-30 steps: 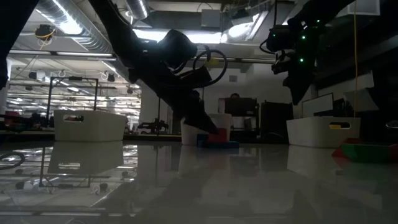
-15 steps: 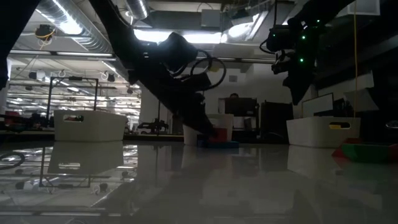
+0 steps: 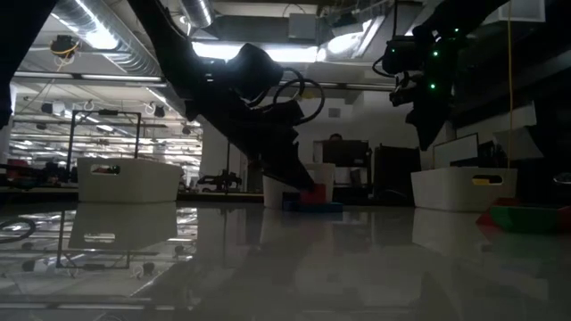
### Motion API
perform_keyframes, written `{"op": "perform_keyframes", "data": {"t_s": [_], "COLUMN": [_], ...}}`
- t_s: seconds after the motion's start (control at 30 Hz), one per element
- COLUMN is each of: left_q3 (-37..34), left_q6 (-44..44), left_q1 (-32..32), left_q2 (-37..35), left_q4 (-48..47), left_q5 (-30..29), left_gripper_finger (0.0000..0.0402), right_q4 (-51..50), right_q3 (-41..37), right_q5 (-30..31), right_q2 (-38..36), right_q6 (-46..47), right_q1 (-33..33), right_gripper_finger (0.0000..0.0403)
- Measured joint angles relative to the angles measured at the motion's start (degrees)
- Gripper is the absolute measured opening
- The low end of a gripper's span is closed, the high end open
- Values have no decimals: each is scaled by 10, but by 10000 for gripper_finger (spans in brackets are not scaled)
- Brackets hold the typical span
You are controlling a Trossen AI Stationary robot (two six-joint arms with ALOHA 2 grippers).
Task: Sort blocks
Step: Put the red block into the bottom left white bin
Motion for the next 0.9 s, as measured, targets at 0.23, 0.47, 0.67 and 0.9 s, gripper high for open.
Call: {"op": "perform_keyframes", "data": {"t_s": [0.23, 0.47, 0.67, 0.9], "left_q3": [0, 0, 0, 0], "left_q6": [-3, -4, -11, 4], "left_q1": [0, 0, 1, 1], "left_q2": [0, 0, -1, -1], "left_q4": [0, 13, 9, 10], "left_q5": [-1, -19, -20, -19], "left_gripper_finger": [205, 205, 205, 205], "right_q4": [3, 12, 12, 11], "right_q3": [0, 0, 0, 0], "right_q5": [0, 0, 0, 0], "right_q2": [0, 0, 0, 0], "right_q6": [0, 0, 0, 0], "right_q1": [0, 0, 0, 0], "right_gripper_finger": [221, 221, 221, 221]}}
